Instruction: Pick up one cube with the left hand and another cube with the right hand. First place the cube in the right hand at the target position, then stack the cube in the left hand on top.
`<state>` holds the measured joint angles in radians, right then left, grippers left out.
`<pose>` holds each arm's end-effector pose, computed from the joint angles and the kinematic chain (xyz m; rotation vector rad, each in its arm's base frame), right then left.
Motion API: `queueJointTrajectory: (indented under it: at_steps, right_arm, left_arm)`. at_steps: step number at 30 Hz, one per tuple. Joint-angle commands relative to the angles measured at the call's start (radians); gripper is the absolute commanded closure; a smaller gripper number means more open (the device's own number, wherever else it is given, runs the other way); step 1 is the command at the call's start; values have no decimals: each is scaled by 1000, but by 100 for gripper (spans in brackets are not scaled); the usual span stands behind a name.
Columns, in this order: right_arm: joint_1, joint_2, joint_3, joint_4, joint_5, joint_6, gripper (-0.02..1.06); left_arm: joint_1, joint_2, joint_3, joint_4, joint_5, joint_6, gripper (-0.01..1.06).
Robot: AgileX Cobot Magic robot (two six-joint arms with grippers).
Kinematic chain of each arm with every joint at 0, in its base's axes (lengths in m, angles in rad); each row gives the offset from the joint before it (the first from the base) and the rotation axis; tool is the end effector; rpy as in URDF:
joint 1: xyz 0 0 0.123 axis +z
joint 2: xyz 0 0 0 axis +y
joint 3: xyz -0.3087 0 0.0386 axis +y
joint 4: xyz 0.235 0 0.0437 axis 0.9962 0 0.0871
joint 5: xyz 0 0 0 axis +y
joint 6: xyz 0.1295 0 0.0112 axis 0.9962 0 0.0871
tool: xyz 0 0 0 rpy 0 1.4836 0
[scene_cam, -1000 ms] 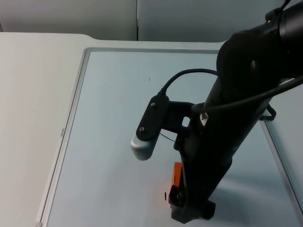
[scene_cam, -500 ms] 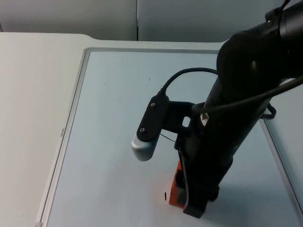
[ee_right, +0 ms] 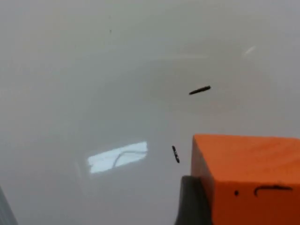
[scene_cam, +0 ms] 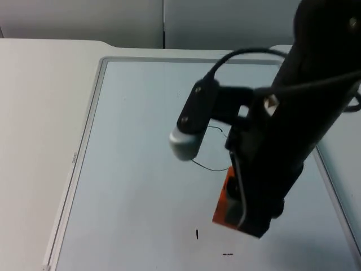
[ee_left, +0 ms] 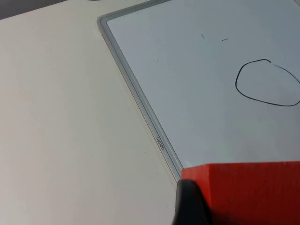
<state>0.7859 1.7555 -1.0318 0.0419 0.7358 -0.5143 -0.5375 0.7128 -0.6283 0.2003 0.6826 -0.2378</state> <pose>0.2273 0.2327 0.1691 -1.7510 2.3716 0.0853 0.1205 -0.0528 0.2976 0.4399 2.1982 -0.1956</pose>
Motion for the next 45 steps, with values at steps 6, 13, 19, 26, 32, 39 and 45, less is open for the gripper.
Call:
queueJointTrajectory:
  at_steps: [6, 13, 19, 26, 32, 39, 45]
  right_arm:
    - [3, -264, -7, -22, 65, 110, 105]
    - [3, -530, -7, -25, 57, 282, 105]
    - [3, -690, -3, -161, 29, 485, 105]
    - [3, -873, 120, -318, 22, 716, 105]
    - [3, -984, 276, -345, -45, 852, 105]
    - [3, -982, 351, -380, -58, 908, 105]
    - [3, -905, 346, -431, -123, 908, 105]
  left_arm:
    - [-4, -6, 3, 4, -18, -5, 94]
    - [-4, -6, 3, 4, -18, -5, 94]
    - [-4, -6, 3, 4, -18, -5, 94]
    - [-4, -6, 3, 4, -18, -5, 94]
    - [-4, -6, 3, 4, -18, -7, 94]
    - [-4, -6, 3, 0, -21, -7, 94]
    - [-4, -6, 3, 0, -21, -7, 94]
